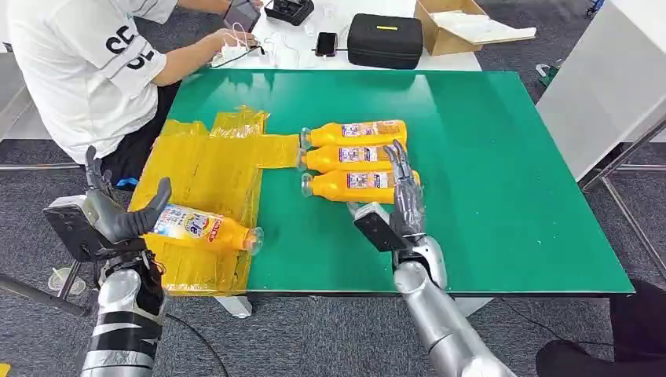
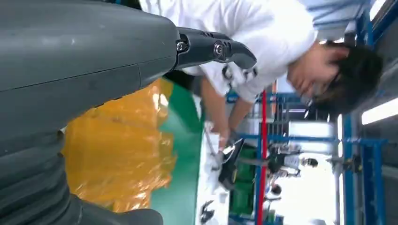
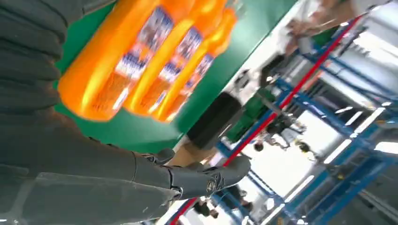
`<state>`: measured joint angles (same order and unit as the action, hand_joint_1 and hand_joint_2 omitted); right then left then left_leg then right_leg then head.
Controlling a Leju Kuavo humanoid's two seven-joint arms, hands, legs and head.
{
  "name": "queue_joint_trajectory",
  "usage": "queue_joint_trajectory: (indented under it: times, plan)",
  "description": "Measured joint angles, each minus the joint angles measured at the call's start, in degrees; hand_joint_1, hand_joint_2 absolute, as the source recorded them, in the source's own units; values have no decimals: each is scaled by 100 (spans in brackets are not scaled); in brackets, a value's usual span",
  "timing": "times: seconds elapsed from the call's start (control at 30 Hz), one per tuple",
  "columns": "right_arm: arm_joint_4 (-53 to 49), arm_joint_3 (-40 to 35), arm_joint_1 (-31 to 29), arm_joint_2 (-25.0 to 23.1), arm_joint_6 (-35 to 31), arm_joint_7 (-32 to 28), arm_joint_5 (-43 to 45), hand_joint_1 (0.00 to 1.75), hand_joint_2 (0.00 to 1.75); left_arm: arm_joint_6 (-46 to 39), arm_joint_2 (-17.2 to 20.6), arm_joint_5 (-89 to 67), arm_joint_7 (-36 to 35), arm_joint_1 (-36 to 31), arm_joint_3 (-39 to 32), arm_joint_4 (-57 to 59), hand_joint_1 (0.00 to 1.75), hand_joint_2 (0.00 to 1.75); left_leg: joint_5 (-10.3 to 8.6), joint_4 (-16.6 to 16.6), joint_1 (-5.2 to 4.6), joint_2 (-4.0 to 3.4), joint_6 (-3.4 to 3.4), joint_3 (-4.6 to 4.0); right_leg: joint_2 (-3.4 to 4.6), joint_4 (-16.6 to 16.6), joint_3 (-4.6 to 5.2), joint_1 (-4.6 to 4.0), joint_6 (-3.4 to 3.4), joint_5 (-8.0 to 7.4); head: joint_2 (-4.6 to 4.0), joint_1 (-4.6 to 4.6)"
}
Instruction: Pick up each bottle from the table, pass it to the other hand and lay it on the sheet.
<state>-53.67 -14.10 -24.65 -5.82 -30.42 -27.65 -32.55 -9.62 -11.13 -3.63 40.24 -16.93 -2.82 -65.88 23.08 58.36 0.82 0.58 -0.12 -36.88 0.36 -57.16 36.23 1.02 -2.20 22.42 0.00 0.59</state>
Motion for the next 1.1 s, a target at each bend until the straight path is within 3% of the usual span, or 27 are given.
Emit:
queue_joint_trajectory:
  times: [0.43, 0.77, 1.1]
  plan:
    - [1799, 422, -1199, 64, 656, 428, -424, 0, 175, 368, -118, -114, -4, 191, 660, 313, 0, 175, 0, 0, 1, 0, 0, -3, 0, 0, 1, -1, 0, 0, 0, -2]
    - [2240, 420, -1444, -68, 732, 426, -494, 0, 175, 398, -133, -105, -4, 174, 770, 551, 0, 175, 0, 0, 1, 1, 0, -4, -1, 0, 1, -1, 0, 1, 2, -2]
    - [2810, 300, -1941, -35, 1970, 2101, -986, 0, 175, 512, -133, -46, -4, 140, 757, 859, 0, 175, -3, 0, 1, 1, 2, -3, -1, 0, 1, -1, 0, 0, 2, -4]
